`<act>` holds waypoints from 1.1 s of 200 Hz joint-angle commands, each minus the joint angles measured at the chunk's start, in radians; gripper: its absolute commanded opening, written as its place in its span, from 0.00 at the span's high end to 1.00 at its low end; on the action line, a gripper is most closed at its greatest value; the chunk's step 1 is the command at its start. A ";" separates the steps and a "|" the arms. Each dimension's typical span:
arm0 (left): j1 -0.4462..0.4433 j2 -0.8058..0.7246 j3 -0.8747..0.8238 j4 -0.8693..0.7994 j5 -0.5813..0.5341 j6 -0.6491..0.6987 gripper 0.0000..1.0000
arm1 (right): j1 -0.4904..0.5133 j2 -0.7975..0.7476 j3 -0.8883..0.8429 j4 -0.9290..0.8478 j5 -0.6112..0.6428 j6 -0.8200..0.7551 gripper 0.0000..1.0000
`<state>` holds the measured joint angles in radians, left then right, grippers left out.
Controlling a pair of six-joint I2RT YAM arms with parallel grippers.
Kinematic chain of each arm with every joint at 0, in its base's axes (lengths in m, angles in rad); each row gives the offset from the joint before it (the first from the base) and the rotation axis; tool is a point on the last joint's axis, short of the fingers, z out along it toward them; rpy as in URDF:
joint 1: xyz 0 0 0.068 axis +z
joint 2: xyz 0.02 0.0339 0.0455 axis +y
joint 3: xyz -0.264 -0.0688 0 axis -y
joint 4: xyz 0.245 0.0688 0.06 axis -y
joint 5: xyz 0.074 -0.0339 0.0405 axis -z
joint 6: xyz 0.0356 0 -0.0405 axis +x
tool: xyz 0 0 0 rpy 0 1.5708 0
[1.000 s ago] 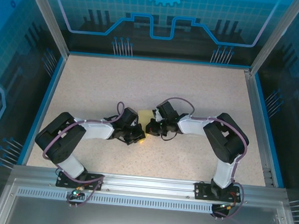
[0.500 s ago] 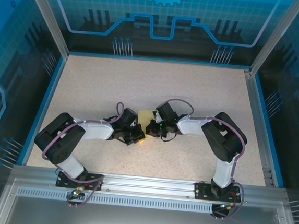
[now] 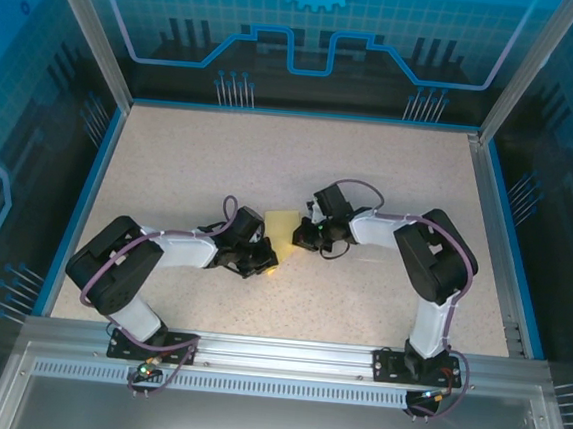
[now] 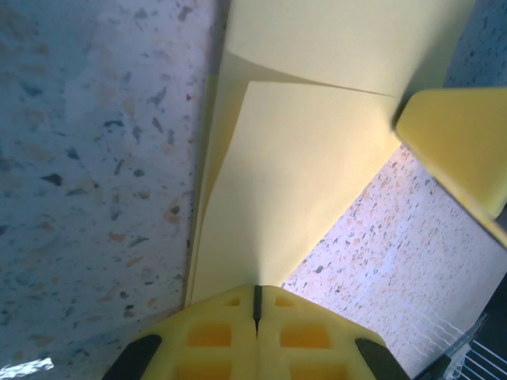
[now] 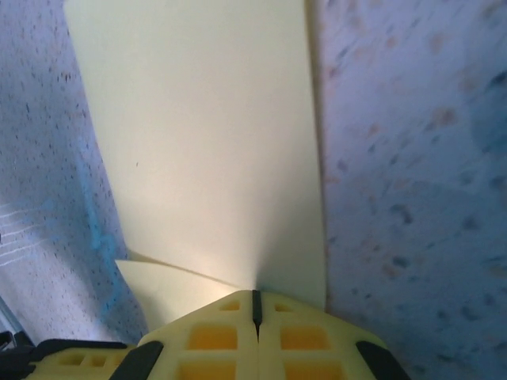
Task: Fold a paper plane with a square sheet of paper (pick it up from the middle)
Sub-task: Third fold the triangle at the center of the table.
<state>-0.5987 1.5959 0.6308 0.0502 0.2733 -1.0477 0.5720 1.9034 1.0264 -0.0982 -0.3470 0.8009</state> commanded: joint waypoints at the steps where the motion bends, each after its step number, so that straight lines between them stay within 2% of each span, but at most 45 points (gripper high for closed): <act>1: -0.005 0.006 -0.036 -0.150 -0.032 0.016 1.00 | -0.042 0.014 0.036 -0.052 0.087 -0.051 1.00; 41: -0.004 -0.001 -0.026 -0.152 -0.034 0.023 1.00 | -0.033 -0.173 -0.020 -0.030 0.086 -0.083 1.00; 65: -0.005 0.002 -0.019 -0.150 -0.033 0.023 1.00 | 0.004 -0.208 -0.061 -0.040 0.078 -0.074 1.00; 135: -0.004 -0.005 -0.004 -0.150 -0.037 0.026 1.00 | 0.080 -0.025 0.006 0.034 -0.081 -0.019 1.00; 166: -0.005 -0.006 0.010 -0.152 -0.034 0.035 1.00 | 0.076 0.021 0.054 -0.026 -0.059 -0.043 1.00; 220: -0.005 -0.069 0.052 -0.099 -0.015 0.050 1.00 | 0.075 0.060 0.030 -0.078 -0.020 -0.042 1.00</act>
<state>-0.5987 1.5761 0.6533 -0.0235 0.2726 -1.0206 0.6472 1.9343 1.0607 -0.1120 -0.3836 0.7658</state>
